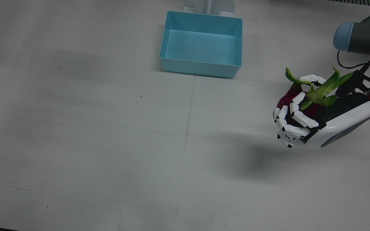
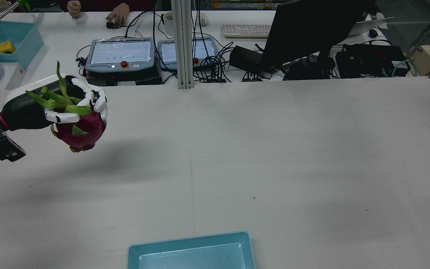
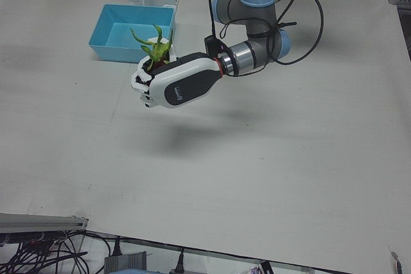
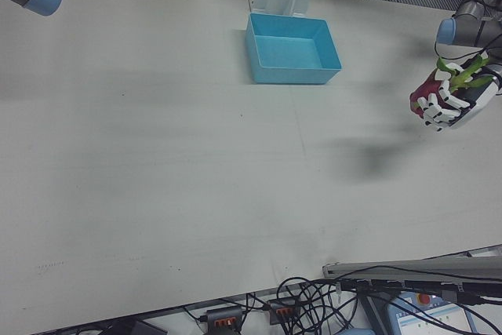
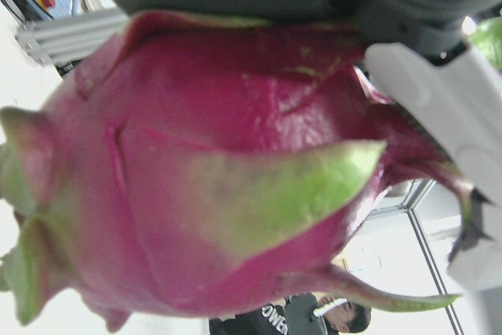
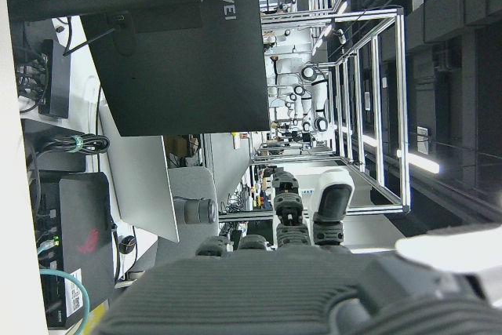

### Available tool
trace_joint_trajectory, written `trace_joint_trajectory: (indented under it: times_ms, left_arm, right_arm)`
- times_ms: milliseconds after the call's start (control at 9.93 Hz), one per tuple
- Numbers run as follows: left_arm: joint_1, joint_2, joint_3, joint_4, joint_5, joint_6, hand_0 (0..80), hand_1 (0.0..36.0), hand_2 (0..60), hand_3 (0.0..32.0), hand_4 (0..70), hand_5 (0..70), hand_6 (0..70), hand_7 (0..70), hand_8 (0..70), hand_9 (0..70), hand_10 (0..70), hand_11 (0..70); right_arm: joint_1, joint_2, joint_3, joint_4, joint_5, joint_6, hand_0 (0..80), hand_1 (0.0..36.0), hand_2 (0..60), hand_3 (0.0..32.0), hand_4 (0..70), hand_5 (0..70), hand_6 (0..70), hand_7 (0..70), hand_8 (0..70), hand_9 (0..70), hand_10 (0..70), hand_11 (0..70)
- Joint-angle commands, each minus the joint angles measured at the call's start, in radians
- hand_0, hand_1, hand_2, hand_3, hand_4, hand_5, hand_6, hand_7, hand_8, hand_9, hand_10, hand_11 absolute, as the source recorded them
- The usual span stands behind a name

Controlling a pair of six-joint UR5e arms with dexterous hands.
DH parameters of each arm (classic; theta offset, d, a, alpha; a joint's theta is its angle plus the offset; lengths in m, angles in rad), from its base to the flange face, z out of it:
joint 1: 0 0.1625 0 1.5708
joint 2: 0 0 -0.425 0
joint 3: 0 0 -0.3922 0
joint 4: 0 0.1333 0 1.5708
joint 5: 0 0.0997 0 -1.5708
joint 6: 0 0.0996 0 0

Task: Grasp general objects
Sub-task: 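Lift the dragon fruit and carry it toward the blue tray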

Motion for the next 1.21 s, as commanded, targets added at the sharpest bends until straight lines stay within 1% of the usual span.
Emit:
trace_joint_trajectory:
  times_ms: [0, 101, 201, 302, 504, 705, 806, 906, 1108]
  left_arm:
    - [0.147, 0.0, -0.149, 0.018, 0.003, -0.012, 60.3, 11.8, 33.1, 0.0, 70.0, 70.0, 70.0, 70.0, 70.0, 70.0, 68.4, 70.0]
    - [0.204, -0.005, -0.156, 0.018, 0.0, -0.012, 61.0, 12.0, 32.6, 0.0, 70.0, 70.0, 70.0, 70.0, 70.0, 70.0, 67.5, 70.0]
    - [0.251, -0.007, -0.156, 0.012, 0.0, -0.012, 60.9, 11.6, 32.4, 0.0, 70.0, 70.0, 70.0, 70.0, 70.0, 70.0, 68.0, 70.0]
    - [0.295, -0.007, -0.158, 0.006, -0.002, -0.01, 59.9, 10.6, 32.3, 0.0, 70.0, 70.0, 70.0, 70.0, 70.0, 70.0, 69.4, 70.0]
    - [0.373, -0.008, -0.165, -0.01, -0.002, -0.008, 60.5, 11.1, 32.2, 0.0, 70.0, 70.0, 70.0, 70.0, 70.0, 70.0, 69.1, 70.0]
    - [0.415, -0.008, -0.168, -0.013, -0.003, -0.007, 62.6, 12.1, 30.2, 0.0, 70.0, 70.0, 70.0, 70.0, 70.0, 70.0, 67.7, 70.0]
    - [0.452, -0.01, -0.185, -0.017, -0.014, -0.008, 63.0, 12.3, 30.5, 0.0, 70.0, 70.0, 70.0, 70.0, 70.0, 70.0, 67.7, 70.0]
    - [0.499, -0.032, -0.2, -0.014, -0.017, -0.01, 63.0, 12.5, 31.0, 0.0, 70.0, 70.0, 70.0, 70.0, 70.0, 70.0, 67.4, 70.0]
    - [0.544, -0.065, -0.2, -0.005, -0.02, -0.004, 63.8, 13.0, 31.0, 0.0, 70.0, 70.0, 70.0, 70.0, 70.0, 70.0, 66.9, 70.0]
  right_arm:
    - [0.0, 0.0, 0.0, 0.0, 0.0, 0.0, 0.0, 0.0, 0.0, 0.0, 0.0, 0.0, 0.0, 0.0, 0.0, 0.0, 0.0, 0.0]
    - [0.0, 0.0, 0.0, 0.0, 0.0, 0.0, 0.0, 0.0, 0.0, 0.0, 0.0, 0.0, 0.0, 0.0, 0.0, 0.0, 0.0, 0.0]
    - [0.0, 0.0, 0.0, 0.0, 0.0, 0.0, 0.0, 0.0, 0.0, 0.0, 0.0, 0.0, 0.0, 0.0, 0.0, 0.0, 0.0, 0.0]
    - [0.0, -0.001, 0.0, 0.0, 0.0, 0.0, 0.0, 0.0, 0.0, 0.0, 0.0, 0.0, 0.0, 0.0, 0.0, 0.0, 0.0, 0.0]
    - [0.0, 0.0, 0.0, 0.0, 0.0, 0.0, 0.0, 0.0, 0.0, 0.0, 0.0, 0.0, 0.0, 0.0, 0.0, 0.0, 0.0, 0.0]
    - [0.0, 0.0, 0.0, 0.0, 0.0, 0.0, 0.0, 0.0, 0.0, 0.0, 0.0, 0.0, 0.0, 0.0, 0.0, 0.0, 0.0, 0.0]
    - [0.0, 0.0, 0.0, 0.0, 0.0, 0.0, 0.0, 0.0, 0.0, 0.0, 0.0, 0.0, 0.0, 0.0, 0.0, 0.0, 0.0, 0.0]
    - [0.0, 0.0, 0.0, 0.0, 0.0, 0.0, 0.0, 0.0, 0.0, 0.0, 0.0, 0.0, 0.0, 0.0, 0.0, 0.0, 0.0, 0.0]
    - [0.0, 0.0, 0.0, 0.0, 0.0, 0.0, 0.0, 0.0, 0.0, 0.0, 0.0, 0.0, 0.0, 0.0, 0.0, 0.0, 0.0, 0.0]
